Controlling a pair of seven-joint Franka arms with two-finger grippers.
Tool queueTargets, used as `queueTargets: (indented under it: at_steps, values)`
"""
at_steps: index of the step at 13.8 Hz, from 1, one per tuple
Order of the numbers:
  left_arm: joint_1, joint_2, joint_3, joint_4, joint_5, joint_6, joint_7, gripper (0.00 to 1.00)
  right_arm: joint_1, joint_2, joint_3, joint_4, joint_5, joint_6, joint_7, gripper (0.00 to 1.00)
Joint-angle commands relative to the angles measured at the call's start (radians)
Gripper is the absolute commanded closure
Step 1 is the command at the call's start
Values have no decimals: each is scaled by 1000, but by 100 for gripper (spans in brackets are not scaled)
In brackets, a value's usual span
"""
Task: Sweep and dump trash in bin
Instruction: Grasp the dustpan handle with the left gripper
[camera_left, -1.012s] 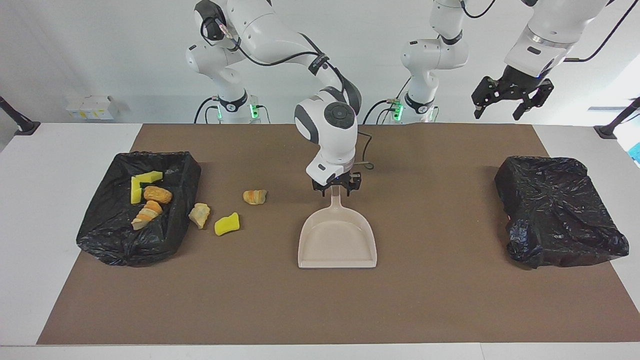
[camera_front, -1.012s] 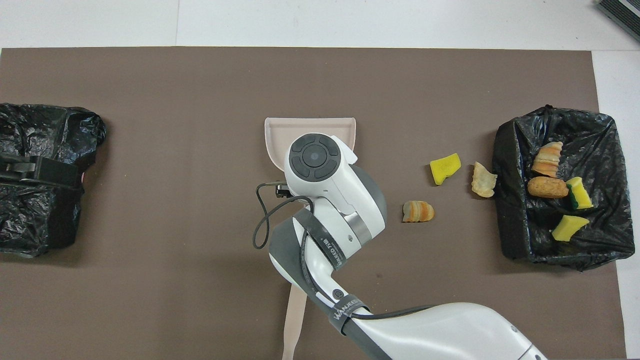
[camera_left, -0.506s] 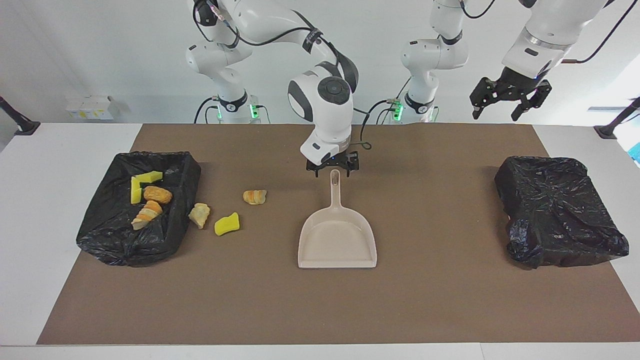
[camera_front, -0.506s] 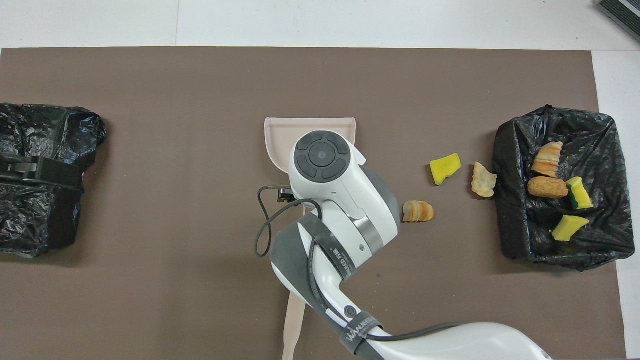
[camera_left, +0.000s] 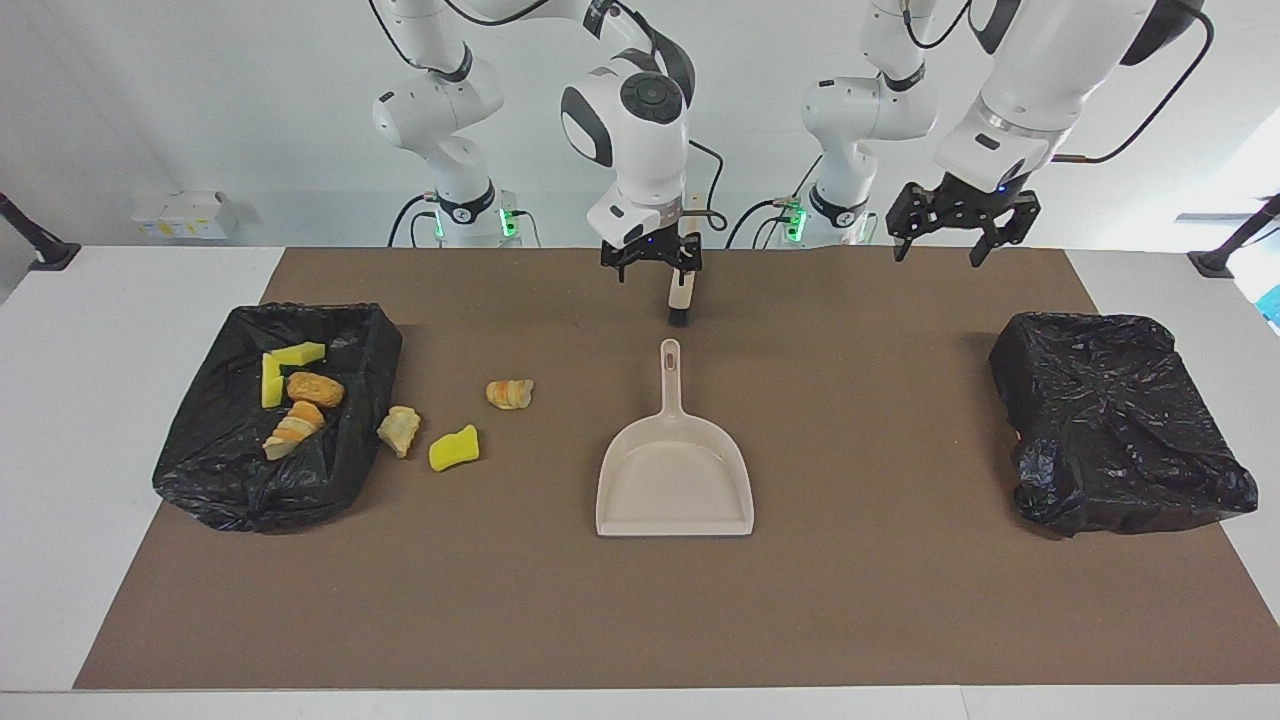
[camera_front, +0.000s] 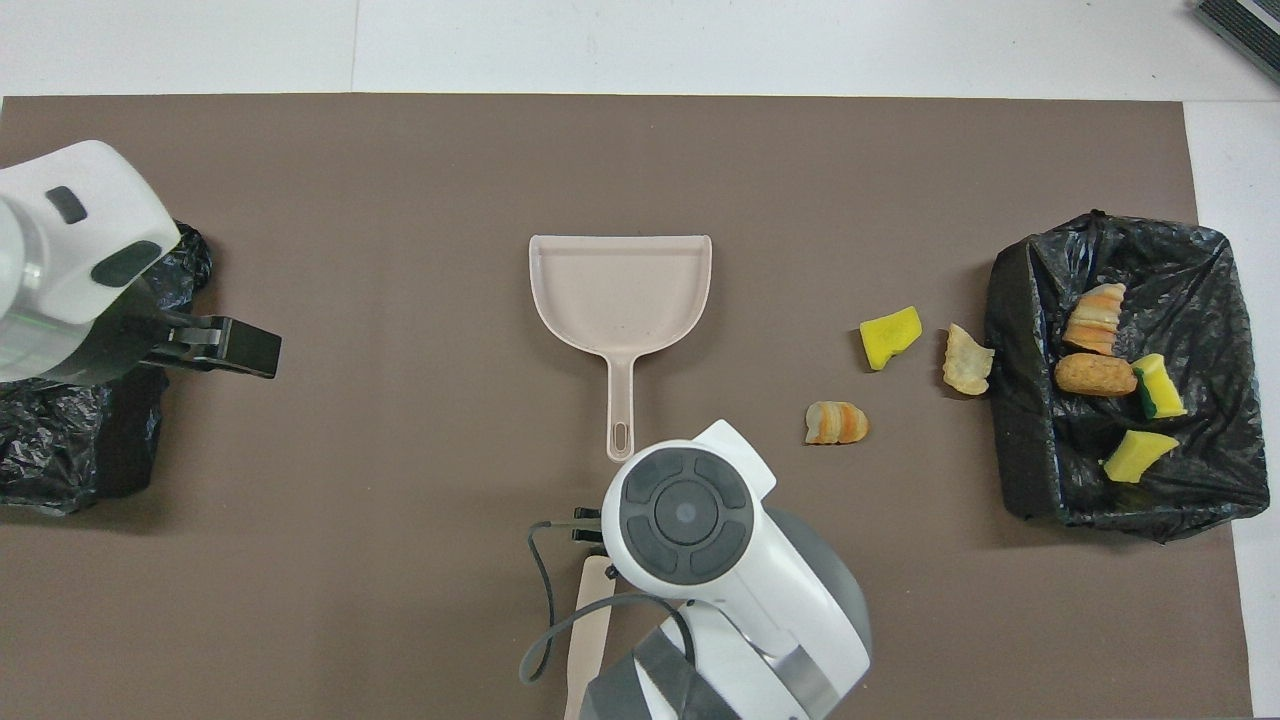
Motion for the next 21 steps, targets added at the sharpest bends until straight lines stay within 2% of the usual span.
queueTargets:
  at_steps: [1,5,11,13,17,19,21]
  values:
    - [-89,16,11,-38,4,71,-98,0,35,-95,-2,-134,90,41,30,0]
    - [-159,58,11,-93,-16,202,-199,0,105,-138,-2,-178,130,70,137,0]
    - [-275,169,12,-116,-16,341,-340,0,136,-166,-2,-220,186,66,223,0]
    - [-323,208,12,-119,-16,380,-395,0,194,-147,-2,-263,187,119,275,0]
    - [-396,216,12,-216,-16,514,-506,0,274,-129,-2,-341,215,246,331,0]
    - [-418,248,12,-225,-16,554,-560,0,320,-115,-2,-378,232,332,355,0]
    - [-424,265,12,-228,-16,582,-561,0,346,-98,-2,-389,232,360,363,0]
